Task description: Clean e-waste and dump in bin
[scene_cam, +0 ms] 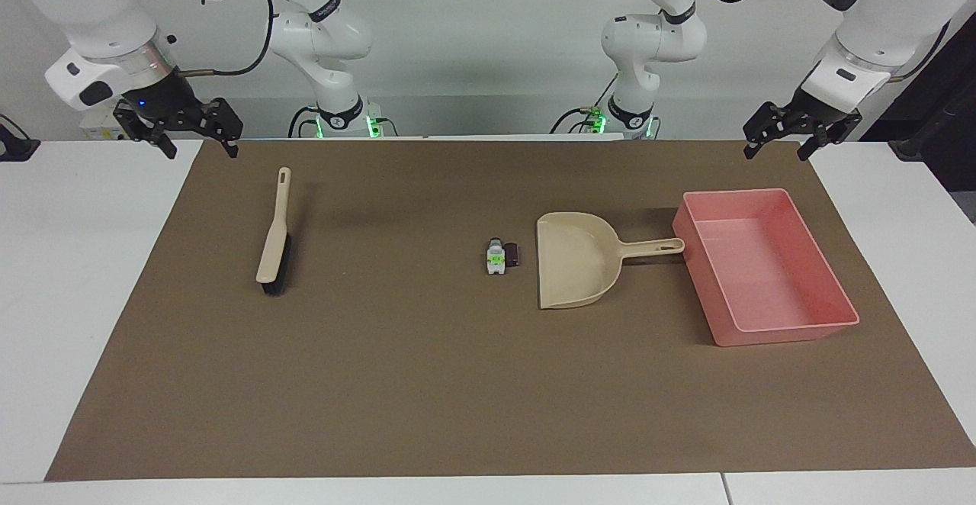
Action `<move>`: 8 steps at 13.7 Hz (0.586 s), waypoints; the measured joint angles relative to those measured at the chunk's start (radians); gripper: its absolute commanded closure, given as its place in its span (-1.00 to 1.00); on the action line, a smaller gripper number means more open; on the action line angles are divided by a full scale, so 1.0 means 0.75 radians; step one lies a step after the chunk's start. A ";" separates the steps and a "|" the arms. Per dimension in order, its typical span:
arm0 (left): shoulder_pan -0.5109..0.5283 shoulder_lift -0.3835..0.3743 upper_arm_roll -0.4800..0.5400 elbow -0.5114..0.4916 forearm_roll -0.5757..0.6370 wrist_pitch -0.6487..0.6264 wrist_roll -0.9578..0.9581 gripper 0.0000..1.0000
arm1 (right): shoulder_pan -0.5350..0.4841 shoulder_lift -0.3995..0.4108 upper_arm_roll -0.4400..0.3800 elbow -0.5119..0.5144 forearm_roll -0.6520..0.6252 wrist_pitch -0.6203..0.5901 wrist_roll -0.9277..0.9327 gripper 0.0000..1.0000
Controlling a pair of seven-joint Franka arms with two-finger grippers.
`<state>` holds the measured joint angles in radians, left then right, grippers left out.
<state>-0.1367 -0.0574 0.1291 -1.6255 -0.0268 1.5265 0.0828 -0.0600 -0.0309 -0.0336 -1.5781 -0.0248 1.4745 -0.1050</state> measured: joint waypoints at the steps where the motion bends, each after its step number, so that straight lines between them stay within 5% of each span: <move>1: 0.000 0.000 0.000 0.000 0.000 0.005 -0.004 -0.99 | 0.000 0.000 0.000 0.000 0.000 0.000 0.000 -0.98; 8: 0.000 0.000 -0.004 -0.001 0.002 0.005 -0.011 -1.00 | 0.000 0.000 0.000 0.000 0.000 0.000 0.000 -0.98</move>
<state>-0.1370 -0.0575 0.1264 -1.6260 -0.0256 1.5304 0.0746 -0.0598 -0.0309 -0.0336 -1.5782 -0.0246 1.4745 -0.1050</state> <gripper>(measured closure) 0.000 0.004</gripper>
